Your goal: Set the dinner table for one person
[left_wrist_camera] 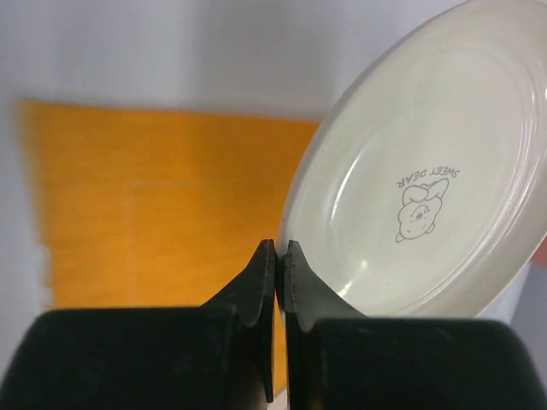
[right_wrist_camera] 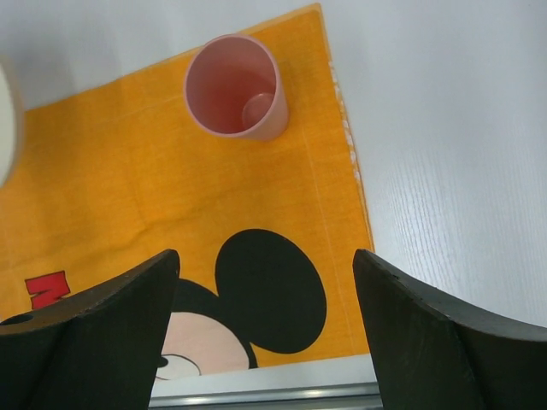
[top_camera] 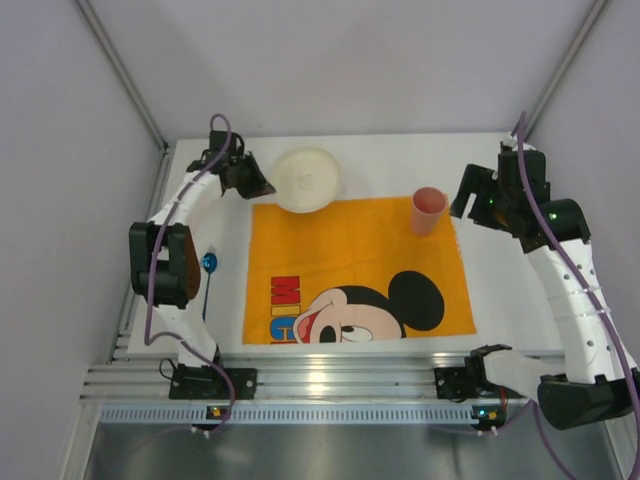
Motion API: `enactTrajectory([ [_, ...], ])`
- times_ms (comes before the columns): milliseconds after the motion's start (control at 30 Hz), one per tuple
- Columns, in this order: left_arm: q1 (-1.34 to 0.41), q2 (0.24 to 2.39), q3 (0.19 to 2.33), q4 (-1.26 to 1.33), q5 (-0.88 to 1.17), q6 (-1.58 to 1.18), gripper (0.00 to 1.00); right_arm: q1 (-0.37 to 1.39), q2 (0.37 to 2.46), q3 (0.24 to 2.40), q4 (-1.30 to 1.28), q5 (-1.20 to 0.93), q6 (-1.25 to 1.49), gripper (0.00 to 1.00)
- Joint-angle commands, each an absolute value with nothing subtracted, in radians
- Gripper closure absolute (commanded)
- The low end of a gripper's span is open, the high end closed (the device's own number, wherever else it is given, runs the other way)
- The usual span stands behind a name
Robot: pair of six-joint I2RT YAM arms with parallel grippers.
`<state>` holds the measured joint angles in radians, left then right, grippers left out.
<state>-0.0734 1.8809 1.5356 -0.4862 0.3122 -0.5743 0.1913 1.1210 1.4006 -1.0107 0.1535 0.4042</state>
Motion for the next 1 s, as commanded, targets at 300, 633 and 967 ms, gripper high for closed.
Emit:
enactTrajectory([
  [300,-0.419,1.718,1.201,-0.431,0.425,-0.584,1.0,0.222,1.016,1.306,-0.962,0.097,0.402,0.17],
  [633,-0.512,1.776,1.108,-0.393,0.333,-0.595,0.95,0.271,1.015,1.301,-0.959,0.109,0.393,0.17],
  [967,-0.485,1.628,1.229,-0.605,0.146,-0.542,0.29,0.273,1.002,1.295,-0.963,0.127,0.388,0.17],
])
